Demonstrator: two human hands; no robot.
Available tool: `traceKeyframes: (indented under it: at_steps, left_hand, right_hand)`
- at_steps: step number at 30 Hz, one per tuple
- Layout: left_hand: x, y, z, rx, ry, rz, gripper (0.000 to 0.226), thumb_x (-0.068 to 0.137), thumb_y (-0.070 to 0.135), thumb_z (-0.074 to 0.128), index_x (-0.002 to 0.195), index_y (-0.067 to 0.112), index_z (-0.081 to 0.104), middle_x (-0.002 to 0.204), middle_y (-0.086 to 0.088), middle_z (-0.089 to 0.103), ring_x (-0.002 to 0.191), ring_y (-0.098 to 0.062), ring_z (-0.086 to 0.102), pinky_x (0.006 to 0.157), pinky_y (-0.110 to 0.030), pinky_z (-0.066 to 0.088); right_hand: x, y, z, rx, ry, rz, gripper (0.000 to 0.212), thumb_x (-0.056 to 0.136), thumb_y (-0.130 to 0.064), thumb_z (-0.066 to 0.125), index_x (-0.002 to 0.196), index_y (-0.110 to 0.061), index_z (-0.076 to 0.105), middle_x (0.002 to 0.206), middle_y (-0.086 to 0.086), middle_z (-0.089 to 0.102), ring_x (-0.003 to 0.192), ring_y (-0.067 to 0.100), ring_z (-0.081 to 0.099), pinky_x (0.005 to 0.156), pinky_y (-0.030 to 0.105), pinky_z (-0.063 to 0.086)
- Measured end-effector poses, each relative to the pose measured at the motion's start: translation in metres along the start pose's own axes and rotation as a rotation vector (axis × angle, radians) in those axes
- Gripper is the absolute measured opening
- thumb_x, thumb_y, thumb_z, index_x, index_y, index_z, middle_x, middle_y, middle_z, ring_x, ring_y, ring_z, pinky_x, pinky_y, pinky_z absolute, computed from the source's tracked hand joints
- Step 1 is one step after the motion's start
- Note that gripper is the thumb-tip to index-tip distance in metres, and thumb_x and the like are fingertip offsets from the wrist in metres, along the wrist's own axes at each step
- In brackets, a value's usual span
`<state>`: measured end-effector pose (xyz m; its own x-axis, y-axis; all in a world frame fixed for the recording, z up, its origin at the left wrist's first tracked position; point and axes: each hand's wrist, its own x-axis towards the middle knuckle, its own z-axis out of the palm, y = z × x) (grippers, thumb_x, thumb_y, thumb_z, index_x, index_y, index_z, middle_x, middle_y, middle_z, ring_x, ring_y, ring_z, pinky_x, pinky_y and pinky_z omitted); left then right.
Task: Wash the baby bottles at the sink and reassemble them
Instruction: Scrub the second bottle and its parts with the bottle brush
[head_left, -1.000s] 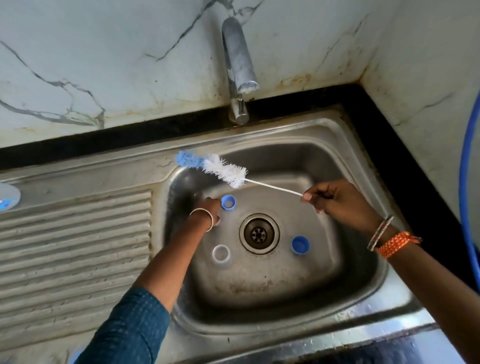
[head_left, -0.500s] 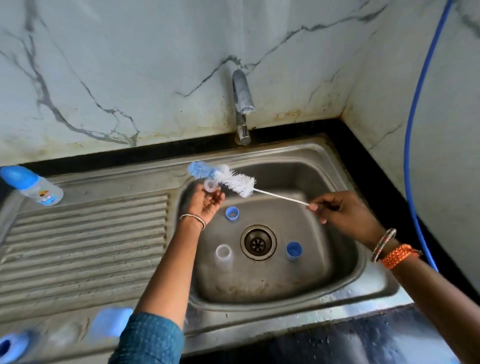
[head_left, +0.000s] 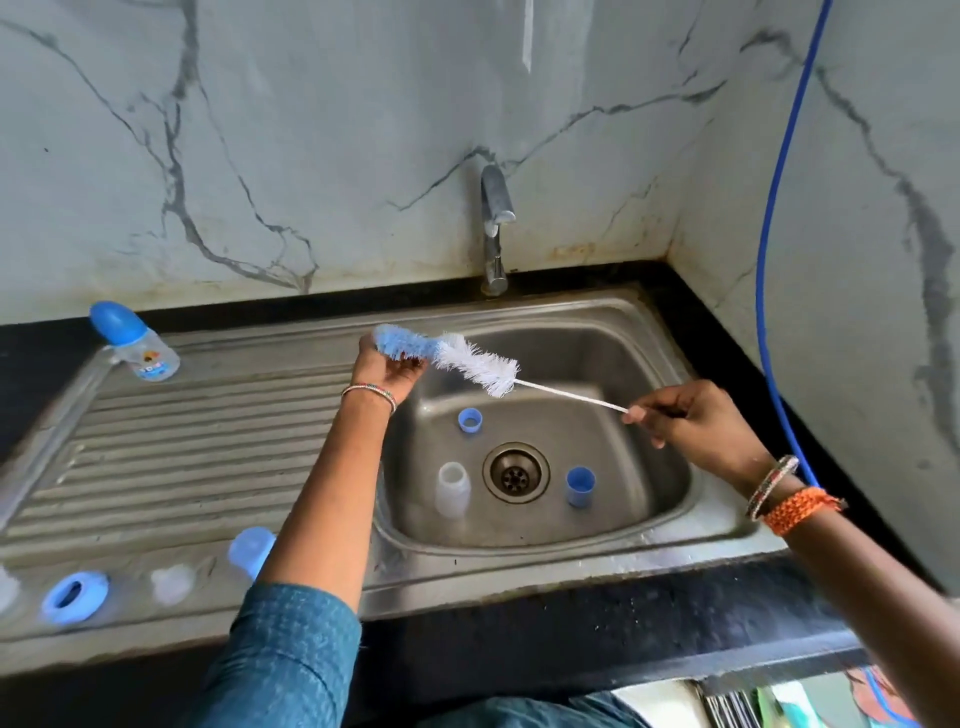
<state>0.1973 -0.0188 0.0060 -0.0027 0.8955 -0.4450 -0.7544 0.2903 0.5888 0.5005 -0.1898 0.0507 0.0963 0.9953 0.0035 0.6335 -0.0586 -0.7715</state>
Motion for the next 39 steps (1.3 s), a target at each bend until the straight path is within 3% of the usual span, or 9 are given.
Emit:
traceKeyframes:
  at_steps: [13, 17, 23, 25, 27, 29, 31, 34, 39]
  left_hand:
    - [-0.009, 0.034, -0.015, 0.266, -0.054, -0.111, 0.033, 0.094, 0.039, 0.046, 0.111, 0.013, 0.06, 0.108, -0.006, 0.065, 0.107, -0.021, 0.057, 0.095, -0.039, 0.041]
    - [-0.01, 0.037, -0.008, 0.316, 0.031, -0.17, 0.025, 0.095, 0.036, 0.048, 0.091, 0.014, 0.06, 0.092, -0.005, 0.065, 0.092, -0.018, 0.058, 0.091, -0.041, 0.04]
    - [-0.009, 0.049, -0.009, 0.426, 0.096, -0.242, 0.031, 0.096, 0.035, 0.044, 0.084, 0.012, 0.061, 0.094, -0.005, 0.065, 0.091, -0.019, 0.059, 0.104, -0.043, 0.032]
    - [-0.011, 0.048, -0.011, 0.41, 0.069, -0.232, 0.029, 0.097, 0.033, 0.042, 0.083, 0.014, 0.059, 0.108, -0.002, 0.066, 0.105, -0.018, 0.059, 0.111, -0.043, 0.023]
    - [-0.016, 0.047, -0.012, 0.371, -0.027, -0.184, 0.029, 0.099, 0.033, 0.038, 0.085, 0.018, 0.057, 0.131, -0.001, 0.058, 0.123, -0.016, 0.052, 0.113, -0.044, 0.013]
    - [-0.02, 0.043, -0.013, 0.376, -0.12, -0.118, 0.029, 0.101, 0.036, 0.034, 0.091, 0.019, 0.056, 0.13, -0.003, 0.059, 0.123, -0.019, 0.052, 0.105, -0.043, 0.025]
    - [-0.021, 0.041, -0.016, 0.407, -0.138, -0.072, 0.027, 0.101, 0.034, 0.036, 0.091, 0.018, 0.055, 0.116, -0.005, 0.066, 0.115, -0.024, 0.056, 0.089, -0.035, 0.039]
    - [-0.015, 0.041, -0.024, 0.391, -0.101, -0.046, 0.024, 0.102, 0.032, 0.035, 0.089, 0.024, 0.054, 0.12, -0.001, 0.063, 0.126, -0.023, 0.05, 0.098, -0.034, 0.033]
    - [0.001, 0.039, -0.023, 0.458, 0.081, 0.018, 0.041, 0.102, 0.042, 0.027, 0.129, 0.023, 0.051, 0.135, 0.002, 0.054, 0.13, -0.016, 0.044, 0.105, -0.035, 0.022]
  right_hand:
    - [0.013, -0.03, 0.009, -0.417, 0.256, -0.075, 0.012, 0.086, -0.03, 0.068, 0.086, -0.022, 0.077, 0.078, 0.002, 0.072, 0.073, 0.025, 0.065, 0.062, 0.031, 0.051]
    - [0.01, -0.046, 0.016, -0.706, 0.645, -0.666, 0.008, 0.081, -0.014, 0.067, 0.081, -0.012, 0.075, 0.069, 0.007, 0.069, 0.061, 0.031, 0.065, 0.053, 0.03, 0.045]
    - [0.018, -0.058, 0.007, -0.968, 0.706, -1.059, 0.012, 0.079, -0.004, 0.07, 0.09, -0.006, 0.074, 0.078, 0.005, 0.07, 0.061, 0.025, 0.063, 0.05, 0.029, 0.043]
    - [0.021, -0.063, 0.013, -0.93, 0.605, -0.885, 0.011, 0.078, -0.006, 0.071, 0.088, -0.009, 0.075, 0.077, 0.006, 0.07, 0.064, 0.028, 0.064, 0.052, 0.03, 0.045]
    - [0.028, -0.069, 0.016, -0.671, 0.255, -0.276, 0.009, 0.083, -0.017, 0.065, 0.083, -0.014, 0.074, 0.071, 0.007, 0.066, 0.065, 0.029, 0.062, 0.054, 0.027, 0.043]
    - [0.033, -0.066, 0.021, -0.341, -0.243, 0.33, 0.025, 0.093, -0.022, 0.051, 0.076, -0.011, 0.066, 0.055, 0.002, 0.054, 0.047, 0.016, 0.049, 0.046, 0.02, 0.035]
    - [0.034, -0.053, 0.029, -0.006, -0.56, 0.572, 0.033, 0.099, -0.02, 0.037, 0.073, -0.009, 0.055, 0.043, -0.004, 0.036, 0.034, 0.007, 0.027, 0.036, 0.014, 0.02]
    - [0.038, -0.043, 0.031, 0.055, -0.56, 0.456, 0.036, 0.102, -0.028, 0.038, 0.078, -0.008, 0.056, 0.048, -0.001, 0.04, 0.033, 0.007, 0.028, 0.035, 0.015, 0.022]
    - [0.037, -0.05, 0.03, -0.748, 0.132, -0.212, 0.018, 0.086, -0.034, 0.065, 0.091, -0.017, 0.06, 0.084, 0.002, 0.063, 0.077, 0.03, 0.061, 0.062, 0.031, 0.043]
